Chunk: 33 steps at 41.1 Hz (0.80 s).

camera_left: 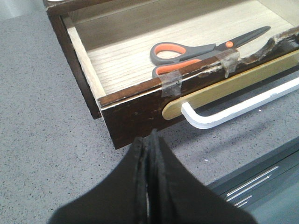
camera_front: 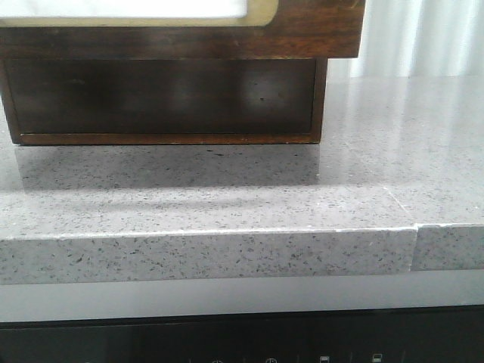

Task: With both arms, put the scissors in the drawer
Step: 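Push the drawer closed away from the robot with the left gripper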

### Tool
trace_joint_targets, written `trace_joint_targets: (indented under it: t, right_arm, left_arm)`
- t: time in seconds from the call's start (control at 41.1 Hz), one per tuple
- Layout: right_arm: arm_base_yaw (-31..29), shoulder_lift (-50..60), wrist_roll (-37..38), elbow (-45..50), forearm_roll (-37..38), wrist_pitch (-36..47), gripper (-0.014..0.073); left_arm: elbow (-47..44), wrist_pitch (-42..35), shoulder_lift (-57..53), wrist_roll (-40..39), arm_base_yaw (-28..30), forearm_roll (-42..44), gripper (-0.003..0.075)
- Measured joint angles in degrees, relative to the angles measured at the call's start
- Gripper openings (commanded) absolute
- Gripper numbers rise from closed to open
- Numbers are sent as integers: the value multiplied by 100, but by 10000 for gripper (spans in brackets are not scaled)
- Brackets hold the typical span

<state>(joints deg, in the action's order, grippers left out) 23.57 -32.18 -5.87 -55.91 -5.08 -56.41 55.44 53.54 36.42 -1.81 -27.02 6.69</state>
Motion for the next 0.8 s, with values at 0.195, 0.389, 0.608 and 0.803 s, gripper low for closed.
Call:
trace_joint_targets:
  t: [0.195,0.389,0.608,0.803]
  right_arm:
    - [0,0,11,0,0,0,-117]
    - [0,0,11,0,0,0,-117]
    - [0,0,11,0,0,0,-117]
    - [0,0,11,0,0,0,-117]
  left_arm:
    - [-26,-47,-24,0,0,0,-20]
    - [-503,-417,-505,0,595,-6,-20]
    - [-1845,-1316,-1586,0,1662,-9,-20]
    - [-3411,-2639,-2717,0,2409,-447,-20]
